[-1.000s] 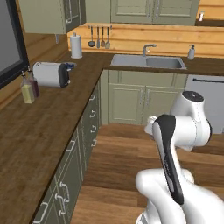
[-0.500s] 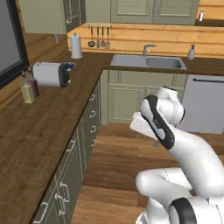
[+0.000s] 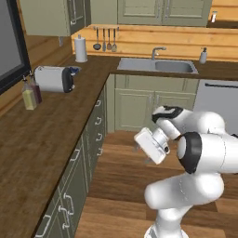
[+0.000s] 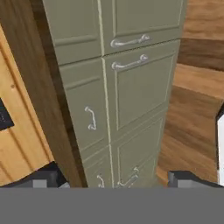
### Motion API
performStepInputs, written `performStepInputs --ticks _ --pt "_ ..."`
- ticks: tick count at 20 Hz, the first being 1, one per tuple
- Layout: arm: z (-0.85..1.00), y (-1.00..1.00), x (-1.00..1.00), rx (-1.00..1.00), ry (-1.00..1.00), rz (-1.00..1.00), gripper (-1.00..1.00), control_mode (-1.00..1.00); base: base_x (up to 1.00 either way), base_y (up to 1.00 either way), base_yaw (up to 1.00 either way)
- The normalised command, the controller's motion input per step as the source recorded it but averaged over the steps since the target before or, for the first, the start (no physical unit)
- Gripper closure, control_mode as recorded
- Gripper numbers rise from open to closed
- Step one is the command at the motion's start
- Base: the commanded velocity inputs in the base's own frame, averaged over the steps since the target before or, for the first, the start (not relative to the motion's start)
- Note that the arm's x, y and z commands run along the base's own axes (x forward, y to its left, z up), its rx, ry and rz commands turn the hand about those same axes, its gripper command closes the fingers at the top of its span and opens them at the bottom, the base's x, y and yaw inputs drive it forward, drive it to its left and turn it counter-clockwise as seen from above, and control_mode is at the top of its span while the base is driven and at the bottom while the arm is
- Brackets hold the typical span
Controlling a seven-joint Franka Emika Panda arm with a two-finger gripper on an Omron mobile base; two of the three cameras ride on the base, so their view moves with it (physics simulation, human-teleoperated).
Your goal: Take a straw from the drawer in front and place it inside the glass cup on the dining counter.
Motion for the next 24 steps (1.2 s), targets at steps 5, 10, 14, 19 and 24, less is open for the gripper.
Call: performStepInputs --ticks 5,10,14,19,24 --pt "-0.17 0.25 0.78 0.54 -0.08 0.29 -1.00 -1.00 0.00 0.00 0.00" --pt "-0.18 0.19 0.73 0.40 -0.24 0.23 -1.00 -1.00 0.00 0.00 0.00" --pt "-0.65 0.41 0.36 0.25 -0.27 0.24 -1.00 -1.00 0.00 0.00 0.00" --pt "-0.43 0.25 0.01 0.25 -0.41 0.32 -1.00 -1.00 0.00 0.00 0.00" --pt "0.00 0.11 0.00 0.17 -0.32 0.11 -1.00 -1.00 0.00 0.00 0.00"
